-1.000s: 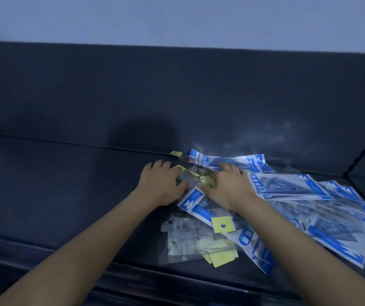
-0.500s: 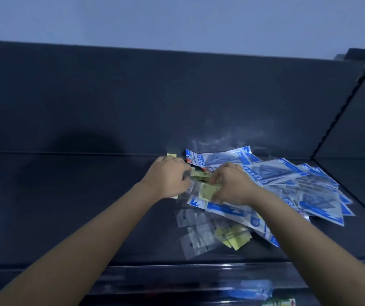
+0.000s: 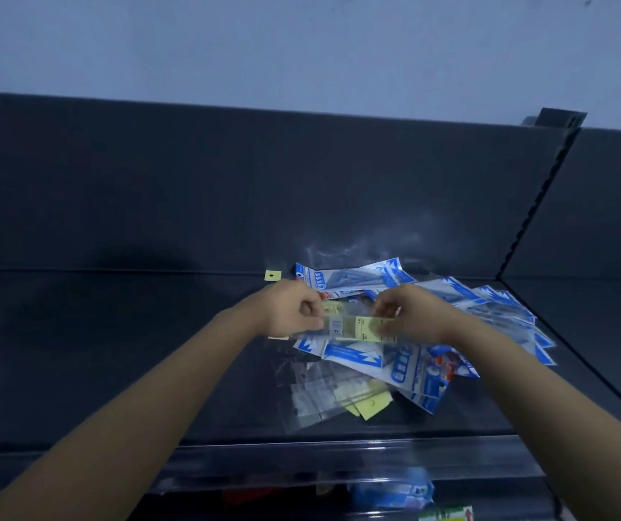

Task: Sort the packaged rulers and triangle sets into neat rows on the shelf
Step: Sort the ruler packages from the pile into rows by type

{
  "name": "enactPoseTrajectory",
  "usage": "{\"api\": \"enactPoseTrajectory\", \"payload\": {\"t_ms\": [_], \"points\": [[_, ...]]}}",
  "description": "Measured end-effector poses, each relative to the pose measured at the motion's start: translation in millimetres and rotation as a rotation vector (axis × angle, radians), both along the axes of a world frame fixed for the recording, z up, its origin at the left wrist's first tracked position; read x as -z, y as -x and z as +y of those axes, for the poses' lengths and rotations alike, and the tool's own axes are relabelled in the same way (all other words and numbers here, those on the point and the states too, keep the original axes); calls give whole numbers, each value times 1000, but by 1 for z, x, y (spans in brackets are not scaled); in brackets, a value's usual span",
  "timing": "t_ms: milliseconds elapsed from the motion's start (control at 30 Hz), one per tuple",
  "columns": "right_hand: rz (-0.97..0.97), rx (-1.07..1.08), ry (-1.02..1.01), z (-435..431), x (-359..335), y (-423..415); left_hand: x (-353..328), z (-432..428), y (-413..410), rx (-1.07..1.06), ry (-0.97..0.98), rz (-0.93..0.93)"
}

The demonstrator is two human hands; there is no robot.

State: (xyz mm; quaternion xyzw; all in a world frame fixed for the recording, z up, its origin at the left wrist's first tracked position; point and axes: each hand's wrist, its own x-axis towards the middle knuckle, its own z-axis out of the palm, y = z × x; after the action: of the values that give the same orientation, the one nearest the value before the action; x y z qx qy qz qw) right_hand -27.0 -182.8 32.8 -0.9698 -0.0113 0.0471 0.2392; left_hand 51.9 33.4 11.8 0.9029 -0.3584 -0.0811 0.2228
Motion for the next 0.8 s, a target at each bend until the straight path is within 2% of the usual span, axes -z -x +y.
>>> {"api": "enactPoseTrajectory", "payload": {"t_ms": [100,167,233,300,367,533,600,700,800], "points": [[13,17,-1,-19,0,1,-5,-1,11,-125,-123,-106],[8,11,18,-29,0,0,-7,-7,23,-210,-232,-107],[0,16,55,-36,1,-2,-9,-12,32,-273,-434,16],[-10,37,64,-42,2,-4,-8,-16,36,-269,-512,225],[-20,39,49,-46,3,-5,-4,-17,37,-218,-450,349],[-40,0,-16,-44,10,-7,2,-15,41,-210,-96,545],[-49,-7,-69,-42,13,-7,-2,-10,37,-251,18,594],[-52,-5,-128,-38,14,-8,-11,2,29,-377,151,569],[-73,5,-133,-33,15,-13,-15,20,19,-524,412,645]]}}
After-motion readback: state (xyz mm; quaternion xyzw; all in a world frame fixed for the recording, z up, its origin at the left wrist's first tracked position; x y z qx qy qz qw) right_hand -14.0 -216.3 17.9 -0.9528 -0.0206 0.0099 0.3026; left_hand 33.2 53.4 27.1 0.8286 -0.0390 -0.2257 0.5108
